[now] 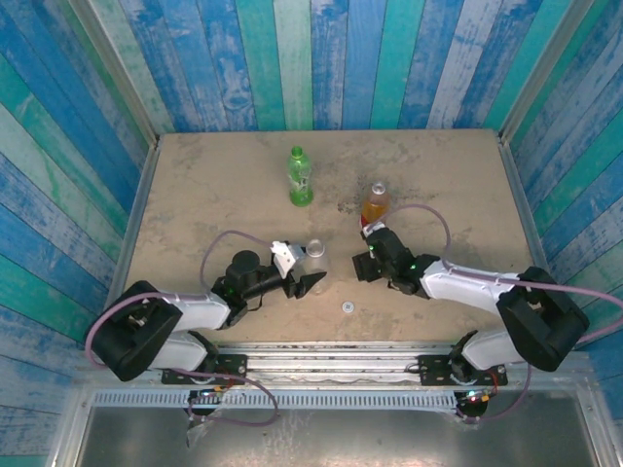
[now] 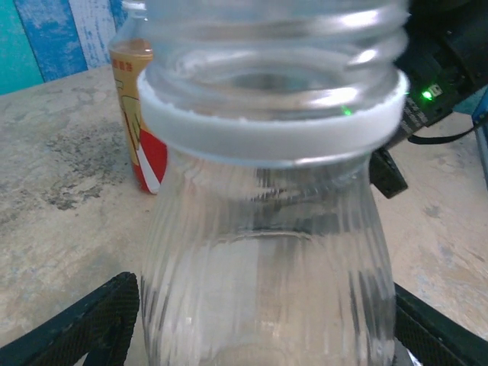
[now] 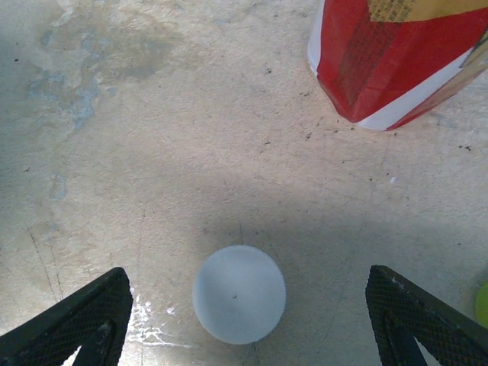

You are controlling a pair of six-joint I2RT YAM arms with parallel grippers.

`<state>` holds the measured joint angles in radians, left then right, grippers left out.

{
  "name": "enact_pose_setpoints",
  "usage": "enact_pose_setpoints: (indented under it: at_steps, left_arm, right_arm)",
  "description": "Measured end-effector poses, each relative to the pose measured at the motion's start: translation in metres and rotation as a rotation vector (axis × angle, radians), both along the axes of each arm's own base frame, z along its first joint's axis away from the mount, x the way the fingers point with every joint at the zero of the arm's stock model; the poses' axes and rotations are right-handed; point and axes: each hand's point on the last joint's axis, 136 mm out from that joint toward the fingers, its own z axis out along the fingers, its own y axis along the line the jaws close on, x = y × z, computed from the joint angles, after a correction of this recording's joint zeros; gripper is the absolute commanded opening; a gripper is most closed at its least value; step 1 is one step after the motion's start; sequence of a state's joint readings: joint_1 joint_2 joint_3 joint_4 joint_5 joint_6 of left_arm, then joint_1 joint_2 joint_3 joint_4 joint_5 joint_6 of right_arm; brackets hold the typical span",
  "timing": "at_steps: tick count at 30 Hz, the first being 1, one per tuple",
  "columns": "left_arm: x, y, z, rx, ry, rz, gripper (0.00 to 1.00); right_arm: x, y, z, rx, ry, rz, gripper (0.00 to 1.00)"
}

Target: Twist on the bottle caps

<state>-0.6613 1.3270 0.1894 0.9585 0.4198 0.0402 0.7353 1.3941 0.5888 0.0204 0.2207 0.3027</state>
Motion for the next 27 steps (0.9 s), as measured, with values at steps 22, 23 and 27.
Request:
enact_pose_setpoints:
  at_steps: [22,23,27]
  left_arm:
    - [0.002,0.0,-0.001,-0.006,0.011,0.013,0.67]
    - [0.002,0.0,-0.001,-0.005,0.014,0.011,0.62]
    - [-0.001,-0.001,-0.003,0.002,0.01,-0.006,0.57]
  right_arm:
    - [-0.003,-0.008,0.027,0.062,-0.106,-0.008,0.89]
    - [-0.003,-0.008,0.027,0.062,-0.106,-0.008,0.89]
    - [-0.003,-0.009,0.027,0.061,-0.108,-0.011,0.89]
